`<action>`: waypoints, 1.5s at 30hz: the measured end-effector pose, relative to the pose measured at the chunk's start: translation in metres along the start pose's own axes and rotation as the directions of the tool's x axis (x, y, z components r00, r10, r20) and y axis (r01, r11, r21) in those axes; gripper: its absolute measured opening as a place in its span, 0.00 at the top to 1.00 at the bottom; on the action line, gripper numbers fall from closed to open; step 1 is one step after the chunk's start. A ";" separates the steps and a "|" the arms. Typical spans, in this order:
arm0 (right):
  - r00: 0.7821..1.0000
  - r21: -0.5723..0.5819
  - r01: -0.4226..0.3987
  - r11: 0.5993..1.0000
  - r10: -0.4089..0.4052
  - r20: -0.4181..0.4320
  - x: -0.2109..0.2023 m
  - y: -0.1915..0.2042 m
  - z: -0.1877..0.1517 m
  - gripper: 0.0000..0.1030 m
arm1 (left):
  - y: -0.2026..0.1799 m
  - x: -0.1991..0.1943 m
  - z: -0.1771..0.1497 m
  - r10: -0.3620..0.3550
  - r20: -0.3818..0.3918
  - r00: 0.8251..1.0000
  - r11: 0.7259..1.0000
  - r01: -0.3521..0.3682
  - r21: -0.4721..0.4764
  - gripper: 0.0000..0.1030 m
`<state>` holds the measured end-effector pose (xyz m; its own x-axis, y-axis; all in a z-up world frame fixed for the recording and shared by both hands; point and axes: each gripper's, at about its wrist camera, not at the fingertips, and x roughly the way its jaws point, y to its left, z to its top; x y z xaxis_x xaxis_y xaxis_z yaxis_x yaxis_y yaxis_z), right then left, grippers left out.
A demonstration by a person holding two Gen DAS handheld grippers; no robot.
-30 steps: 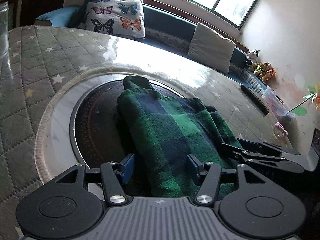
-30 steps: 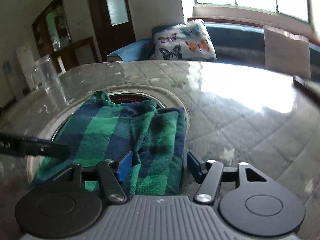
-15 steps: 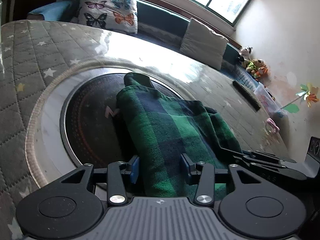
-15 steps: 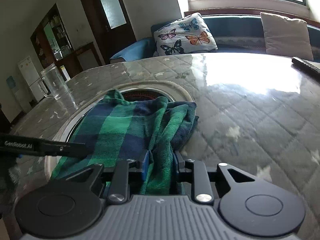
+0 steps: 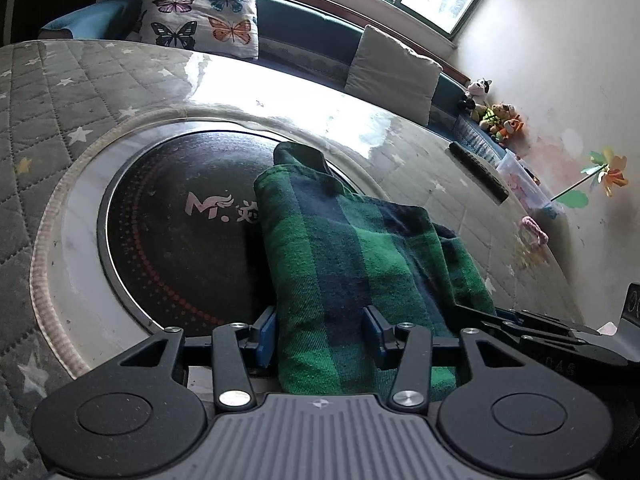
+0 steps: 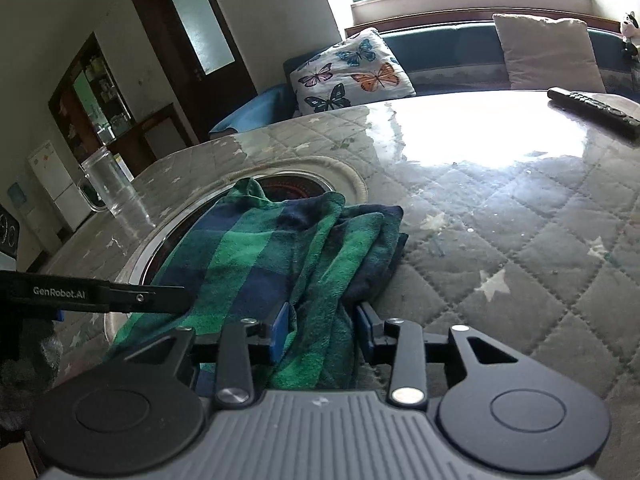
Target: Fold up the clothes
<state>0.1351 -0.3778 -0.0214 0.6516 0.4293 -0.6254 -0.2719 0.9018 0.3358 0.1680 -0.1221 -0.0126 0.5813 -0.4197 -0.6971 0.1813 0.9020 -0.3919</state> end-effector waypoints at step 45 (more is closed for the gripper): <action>0.938 -0.272 -0.344 0.899 0.316 -0.142 0.134 0.263 0.071 0.87 | 0.188 -0.192 -0.005 0.365 0.274 0.890 0.910 -0.279 -0.307 0.80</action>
<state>0.2016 -0.0865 0.0329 0.4252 0.6945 -0.5804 -0.6611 0.6763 0.3249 0.0866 0.1276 0.0452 0.8006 -0.0160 -0.5990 -0.2408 0.9068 -0.3461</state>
